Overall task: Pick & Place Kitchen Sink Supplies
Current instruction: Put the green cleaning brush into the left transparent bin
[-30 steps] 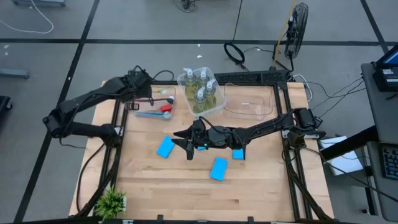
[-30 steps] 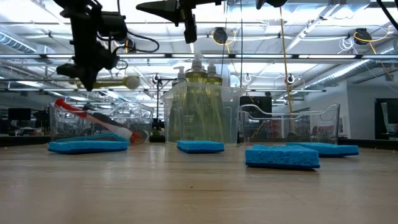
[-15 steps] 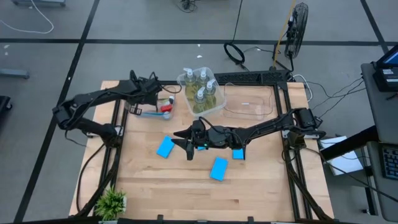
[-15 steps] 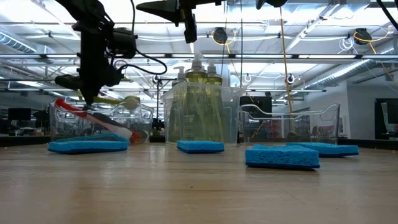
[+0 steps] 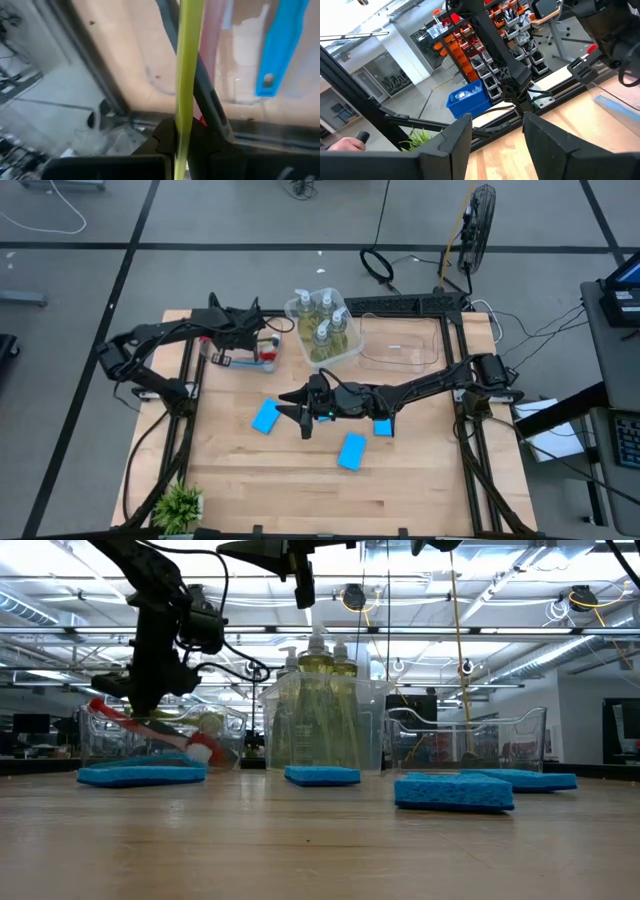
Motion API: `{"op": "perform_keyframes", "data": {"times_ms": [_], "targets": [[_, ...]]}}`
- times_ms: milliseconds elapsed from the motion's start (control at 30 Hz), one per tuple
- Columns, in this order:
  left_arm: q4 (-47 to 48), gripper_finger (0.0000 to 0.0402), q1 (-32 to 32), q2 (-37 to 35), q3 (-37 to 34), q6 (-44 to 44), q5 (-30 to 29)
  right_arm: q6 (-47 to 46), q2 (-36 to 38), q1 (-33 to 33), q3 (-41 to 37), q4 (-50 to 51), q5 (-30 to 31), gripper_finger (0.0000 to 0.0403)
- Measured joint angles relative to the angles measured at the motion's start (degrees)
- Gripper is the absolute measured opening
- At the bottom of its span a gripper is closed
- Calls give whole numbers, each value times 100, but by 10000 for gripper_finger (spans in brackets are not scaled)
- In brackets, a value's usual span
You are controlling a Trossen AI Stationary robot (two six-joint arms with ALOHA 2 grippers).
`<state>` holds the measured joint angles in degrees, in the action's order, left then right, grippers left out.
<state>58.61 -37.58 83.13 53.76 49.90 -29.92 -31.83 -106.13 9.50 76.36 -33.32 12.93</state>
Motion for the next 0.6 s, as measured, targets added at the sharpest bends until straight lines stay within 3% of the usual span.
{"op": "perform_keyframes", "data": {"times_ms": [133,600], "targets": [[65,19,-71,31,0,-151,286,0,0,0,0,-1,-31,165],[144,22,-182,27,0,-225,273,40,0,-2,-2,-2,-116,166]]}}
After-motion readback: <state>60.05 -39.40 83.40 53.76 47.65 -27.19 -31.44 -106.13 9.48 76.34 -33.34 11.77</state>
